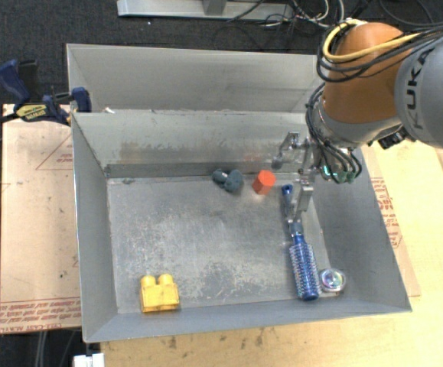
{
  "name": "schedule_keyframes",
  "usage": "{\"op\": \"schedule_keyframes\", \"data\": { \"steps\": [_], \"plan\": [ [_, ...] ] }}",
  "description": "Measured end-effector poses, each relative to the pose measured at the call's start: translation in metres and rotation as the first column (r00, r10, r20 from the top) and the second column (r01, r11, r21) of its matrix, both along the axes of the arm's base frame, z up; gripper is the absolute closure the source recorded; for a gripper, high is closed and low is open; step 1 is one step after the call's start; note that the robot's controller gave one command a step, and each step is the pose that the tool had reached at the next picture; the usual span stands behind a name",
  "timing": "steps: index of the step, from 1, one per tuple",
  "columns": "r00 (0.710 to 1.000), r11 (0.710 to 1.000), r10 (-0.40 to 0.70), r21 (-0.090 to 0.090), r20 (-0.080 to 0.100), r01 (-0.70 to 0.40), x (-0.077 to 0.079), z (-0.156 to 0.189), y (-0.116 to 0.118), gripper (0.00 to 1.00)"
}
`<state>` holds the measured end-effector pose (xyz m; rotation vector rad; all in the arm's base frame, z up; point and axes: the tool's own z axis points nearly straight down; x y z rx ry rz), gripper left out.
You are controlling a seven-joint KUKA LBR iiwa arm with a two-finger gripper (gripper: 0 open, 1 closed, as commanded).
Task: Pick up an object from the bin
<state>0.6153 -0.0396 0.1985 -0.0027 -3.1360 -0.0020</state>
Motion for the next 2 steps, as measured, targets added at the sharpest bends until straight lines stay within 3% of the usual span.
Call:
{"op": "schedule_keyframes", "data": {
  "steps": [1, 2],
  "plan": [
    [0.98, 0.98, 0.197, -0.001, 0.002, -0.197, -0.003, -0.086, -0.097, 0.0],
    [0.995, 0.995, 0.104, -0.002, 0.013, -0.104, -0.031, -0.118, -0.043, 0.0]
  ]
}}
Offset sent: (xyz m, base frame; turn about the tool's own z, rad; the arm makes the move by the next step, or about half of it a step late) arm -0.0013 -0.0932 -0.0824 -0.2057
